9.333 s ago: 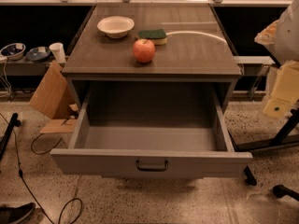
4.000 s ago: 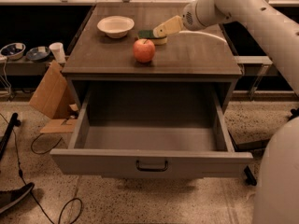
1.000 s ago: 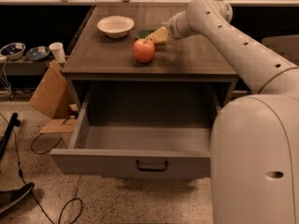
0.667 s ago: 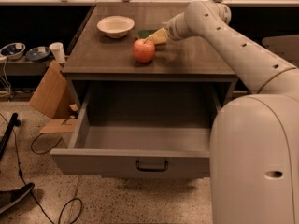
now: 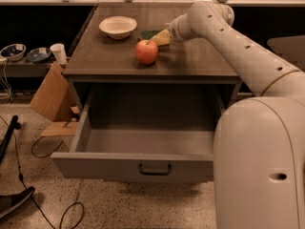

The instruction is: Place sponge into top drawer

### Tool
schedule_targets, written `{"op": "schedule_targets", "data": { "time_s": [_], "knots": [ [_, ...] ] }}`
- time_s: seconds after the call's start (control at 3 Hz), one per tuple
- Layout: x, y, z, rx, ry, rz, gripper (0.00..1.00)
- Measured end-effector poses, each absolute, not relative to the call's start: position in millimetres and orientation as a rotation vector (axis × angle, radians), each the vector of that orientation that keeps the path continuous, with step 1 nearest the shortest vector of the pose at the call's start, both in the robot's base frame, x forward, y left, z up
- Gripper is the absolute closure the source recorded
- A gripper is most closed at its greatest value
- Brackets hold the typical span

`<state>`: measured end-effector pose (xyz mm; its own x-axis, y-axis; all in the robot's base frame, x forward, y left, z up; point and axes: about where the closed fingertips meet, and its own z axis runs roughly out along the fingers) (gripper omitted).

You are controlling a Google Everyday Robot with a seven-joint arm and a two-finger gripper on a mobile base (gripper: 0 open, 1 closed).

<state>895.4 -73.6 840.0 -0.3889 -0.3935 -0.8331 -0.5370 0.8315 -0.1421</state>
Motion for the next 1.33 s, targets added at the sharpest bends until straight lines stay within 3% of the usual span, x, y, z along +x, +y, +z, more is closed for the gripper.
{"op": "schedule_targets", "data": {
  "time_s": [1.0,1.33],
  "knots": [
    [895,-71,836,-0.734,2.020,0.225,0.88],
    [893,-82,849,-0.709,2.003,0.229,1.00]
  ]
}}
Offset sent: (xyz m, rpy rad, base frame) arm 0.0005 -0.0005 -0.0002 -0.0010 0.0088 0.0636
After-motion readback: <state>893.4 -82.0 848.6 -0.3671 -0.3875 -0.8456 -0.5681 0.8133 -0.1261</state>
